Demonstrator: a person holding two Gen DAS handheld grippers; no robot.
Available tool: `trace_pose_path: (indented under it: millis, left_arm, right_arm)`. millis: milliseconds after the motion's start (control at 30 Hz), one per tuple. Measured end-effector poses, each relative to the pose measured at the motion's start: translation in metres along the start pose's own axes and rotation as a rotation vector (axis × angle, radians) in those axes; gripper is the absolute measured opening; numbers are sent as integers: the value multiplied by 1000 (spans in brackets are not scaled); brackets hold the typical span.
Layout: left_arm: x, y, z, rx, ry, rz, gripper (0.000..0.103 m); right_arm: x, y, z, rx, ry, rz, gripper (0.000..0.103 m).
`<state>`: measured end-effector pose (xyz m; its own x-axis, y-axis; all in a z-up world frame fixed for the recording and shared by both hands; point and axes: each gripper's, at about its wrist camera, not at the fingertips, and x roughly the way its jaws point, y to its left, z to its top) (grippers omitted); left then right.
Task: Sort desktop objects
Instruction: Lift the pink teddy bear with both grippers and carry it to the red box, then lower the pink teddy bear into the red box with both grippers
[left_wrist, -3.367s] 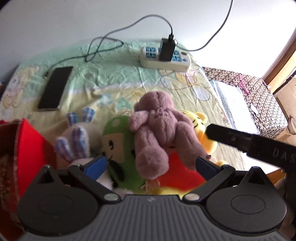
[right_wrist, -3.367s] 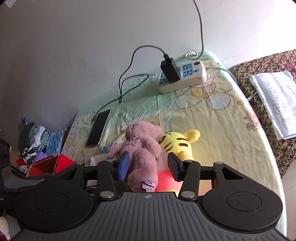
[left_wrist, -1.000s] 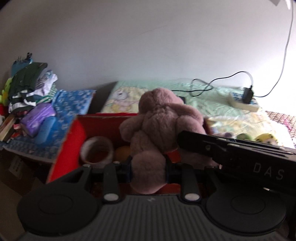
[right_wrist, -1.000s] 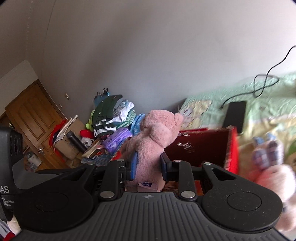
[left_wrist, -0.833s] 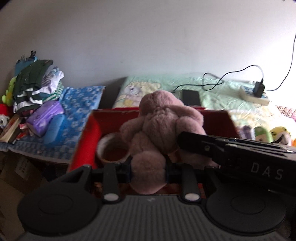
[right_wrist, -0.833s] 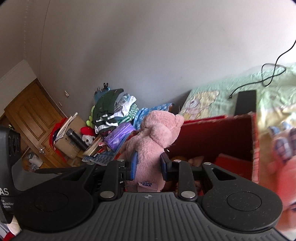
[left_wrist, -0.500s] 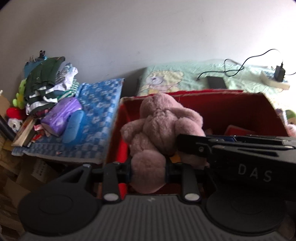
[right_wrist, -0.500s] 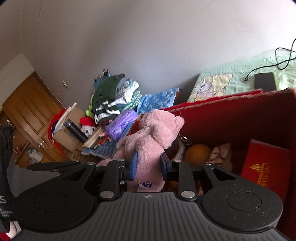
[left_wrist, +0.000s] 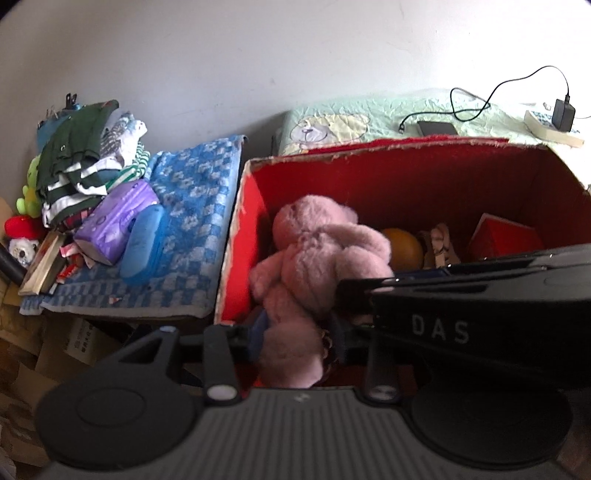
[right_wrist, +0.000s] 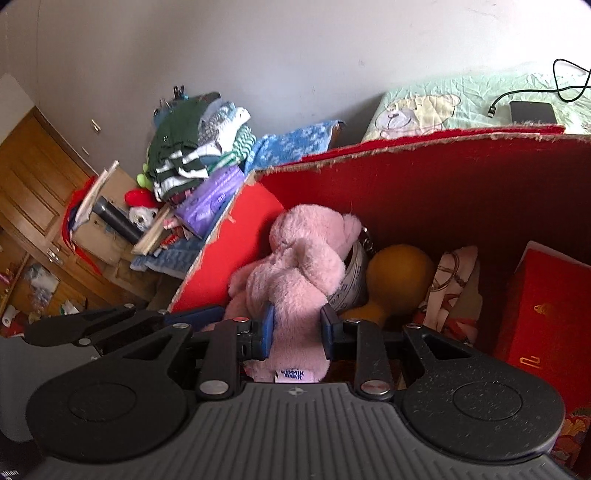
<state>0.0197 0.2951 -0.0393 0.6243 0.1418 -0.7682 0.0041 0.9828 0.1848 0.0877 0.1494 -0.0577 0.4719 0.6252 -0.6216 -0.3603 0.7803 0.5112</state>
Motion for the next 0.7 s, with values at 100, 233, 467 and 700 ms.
trace_pose_path:
  millis: [100, 233, 467, 700]
  left_arm:
    - [0, -2, -2, 27, -1, 4, 37]
    - [0, -2, -3, 42, -4, 0, 37]
    - [-1, 6, 0, 18, 8, -41, 42]
    - [-4, 7, 0, -3, 12, -84, 65]
  right_arm:
    - [3, 0, 2, 14, 21, -11, 30]
    - [6, -4, 3, 56, 44, -4, 31]
    - [3, -9, 6, 90, 67, 1, 36]
    - [-16, -20, 7, 149, 57, 44, 58]
